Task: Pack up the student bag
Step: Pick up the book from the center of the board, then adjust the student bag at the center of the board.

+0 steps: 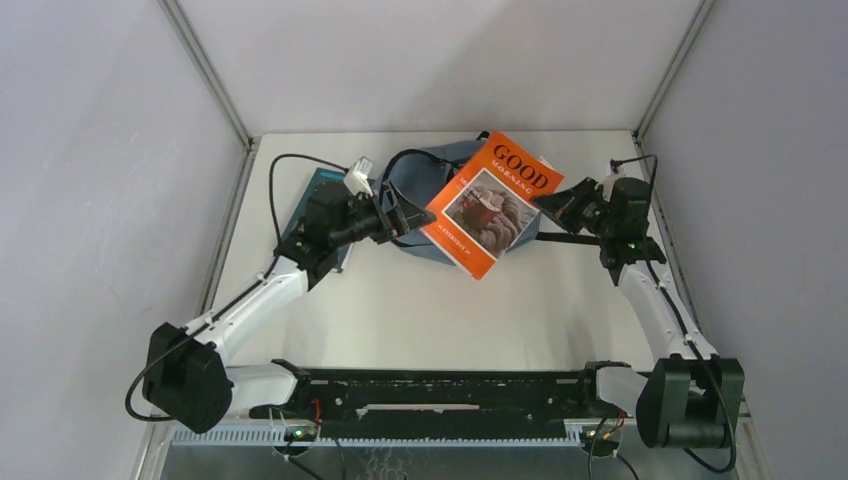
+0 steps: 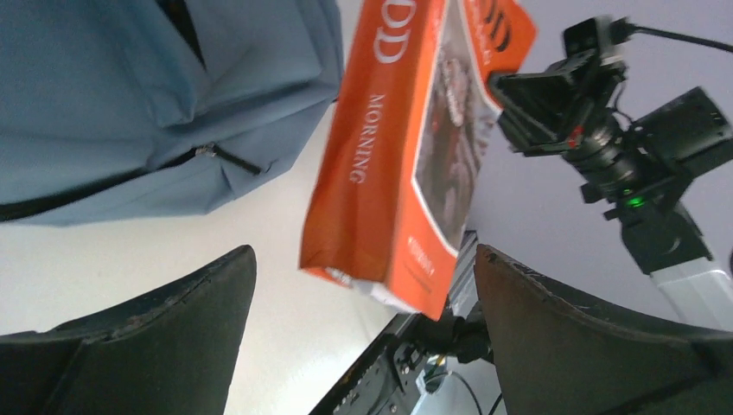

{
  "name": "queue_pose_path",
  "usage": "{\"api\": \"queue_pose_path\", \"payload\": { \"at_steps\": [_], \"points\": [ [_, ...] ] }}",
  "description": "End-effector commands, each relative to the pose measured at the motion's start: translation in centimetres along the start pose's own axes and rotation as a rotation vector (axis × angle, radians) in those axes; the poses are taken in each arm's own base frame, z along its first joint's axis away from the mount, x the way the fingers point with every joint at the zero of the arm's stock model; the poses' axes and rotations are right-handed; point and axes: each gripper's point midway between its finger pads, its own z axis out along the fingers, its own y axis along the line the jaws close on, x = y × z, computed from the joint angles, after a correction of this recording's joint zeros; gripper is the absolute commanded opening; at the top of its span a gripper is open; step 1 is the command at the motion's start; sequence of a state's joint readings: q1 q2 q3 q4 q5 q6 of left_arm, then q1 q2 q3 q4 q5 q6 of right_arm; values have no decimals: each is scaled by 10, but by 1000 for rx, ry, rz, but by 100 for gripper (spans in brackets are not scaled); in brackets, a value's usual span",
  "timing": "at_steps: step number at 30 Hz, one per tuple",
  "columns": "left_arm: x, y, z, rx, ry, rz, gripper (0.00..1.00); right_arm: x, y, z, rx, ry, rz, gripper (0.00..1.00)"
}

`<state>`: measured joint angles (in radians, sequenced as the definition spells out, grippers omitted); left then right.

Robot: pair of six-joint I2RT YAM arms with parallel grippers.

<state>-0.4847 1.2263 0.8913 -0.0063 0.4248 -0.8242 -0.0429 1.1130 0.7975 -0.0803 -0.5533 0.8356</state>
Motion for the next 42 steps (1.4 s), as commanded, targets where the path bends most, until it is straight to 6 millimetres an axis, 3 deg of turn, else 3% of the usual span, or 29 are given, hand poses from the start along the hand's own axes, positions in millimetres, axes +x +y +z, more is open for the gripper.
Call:
{"api": "queue_pose_path", "payload": {
  "at_steps": [1, 8, 12, 15, 19, 26, 27, 29, 31, 36, 39, 41, 42],
  "points": [
    [-19, -27, -2, 141, -115, -20, 100, -10, 38, 16, -109, -58, 34, 0],
    [-12, -16, 6, 147, -112, -67, 100, 3, 66, 33, -169, -55, 139, 0],
    [-14, -18, 7, 172, -134, -92, 100, 14, 64, 48, -142, -24, 261, 0],
    [-20, -20, 8, 188, -170, -111, 93, 32, 60, 61, -107, 17, 328, 0],
    [-31, -22, 7, 187, -214, -123, 73, 55, 62, 74, -93, 75, 375, 0],
    [-50, -13, 7, 74, -250, -106, 15, 80, 72, 78, -132, 168, 346, 0],
    [-56, -13, 4, 62, -260, -91, 9, 81, 73, 77, -140, 174, 324, 11],
    [-69, -12, -10, 37, -297, -73, 1, 82, 67, 76, -127, 189, 287, 35],
    [-85, -5, -28, -11, -338, -51, 0, 82, 54, 75, -72, 211, 257, 49],
    [-127, 34, -96, -233, -486, -15, 0, 80, 40, 79, 52, 260, 11, 55],
    [-137, 57, -135, -388, -561, -15, 0, 95, 45, 90, 149, 307, -242, 57],
    [-140, 69, -155, -478, -593, -18, 0, 107, 34, 103, 266, 342, -395, 58],
    [-141, 74, -162, -516, -605, -15, 0, 106, 43, 110, 287, 333, -468, 59]
  ]
}}
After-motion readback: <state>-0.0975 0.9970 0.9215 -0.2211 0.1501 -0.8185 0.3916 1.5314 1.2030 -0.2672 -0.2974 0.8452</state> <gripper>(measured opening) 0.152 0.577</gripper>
